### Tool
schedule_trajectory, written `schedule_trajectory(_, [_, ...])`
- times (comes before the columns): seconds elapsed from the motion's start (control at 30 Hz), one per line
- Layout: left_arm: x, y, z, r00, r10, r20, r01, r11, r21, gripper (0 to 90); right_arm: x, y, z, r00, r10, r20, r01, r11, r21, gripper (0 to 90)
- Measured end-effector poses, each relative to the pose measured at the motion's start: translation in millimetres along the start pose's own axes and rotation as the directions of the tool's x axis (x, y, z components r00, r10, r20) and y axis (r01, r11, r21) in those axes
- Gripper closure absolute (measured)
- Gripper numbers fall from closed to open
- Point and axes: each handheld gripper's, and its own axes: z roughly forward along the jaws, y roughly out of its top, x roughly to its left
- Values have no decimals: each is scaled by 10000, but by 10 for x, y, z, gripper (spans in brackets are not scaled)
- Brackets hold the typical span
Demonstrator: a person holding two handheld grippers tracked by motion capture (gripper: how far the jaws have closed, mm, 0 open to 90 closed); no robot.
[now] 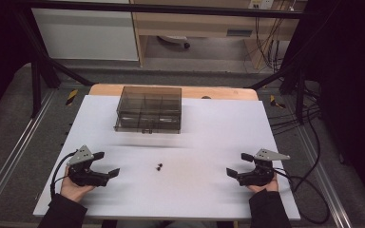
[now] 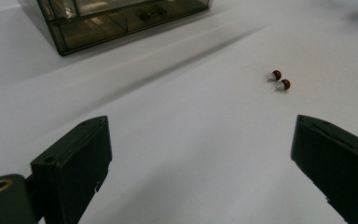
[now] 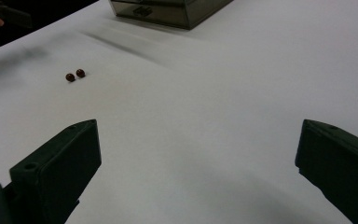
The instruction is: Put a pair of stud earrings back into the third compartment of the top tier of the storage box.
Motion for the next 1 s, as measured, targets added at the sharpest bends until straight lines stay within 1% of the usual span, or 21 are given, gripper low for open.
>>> schedule_trajectory(0.13, [-43,29,23,10000,38,56,-38,10000,35,52,2,-1,0,10000,6,-3,-6,10000,9,7])
schedule_trajectory(0.33, [-128,89,87,9998,160,156,-163,9996,220,59,-1,-3,5,10000,-35,10,35,10000,51,7])
schedule_trajectory(0.37, [-169,117,121,9995,254,182,-260,9992,313,60,-1,-2,5,10000,-34,13,34,10000,55,7])
schedule_trajectory(0.4, [-169,117,121,9995,254,182,-260,9992,313,60,-1,-2,5,10000,-34,13,34,10000,55,7])
schedule_trajectory(0.47, [-218,148,159,9990,383,238,-394,9983,441,60,-1,-2,4,10000,-34,18,34,10000,62,7])
schedule_trajectory(0.6, [-326,218,256,9975,624,339,-644,9960,613,66,0,-3,8,10000,-33,23,33,9999,96,7])
schedule_trajectory(0.8, [-487,317,451,9943,949,482,-993,9903,969,82,0,-4,8,10000,-42,23,42,9999,117,7])
schedule_trajectory(0.9, [-563,360,553,9930,1025,587,-1086,9877,1121,100,1,-4,7,10000,-36,20,36,9999,142,7])
schedule_trajectory(1.0, [-628,394,648,9918,1131,598,-1201,9840,1316,119,2,-4,7,10000,-26,11,25,9999,141,7])
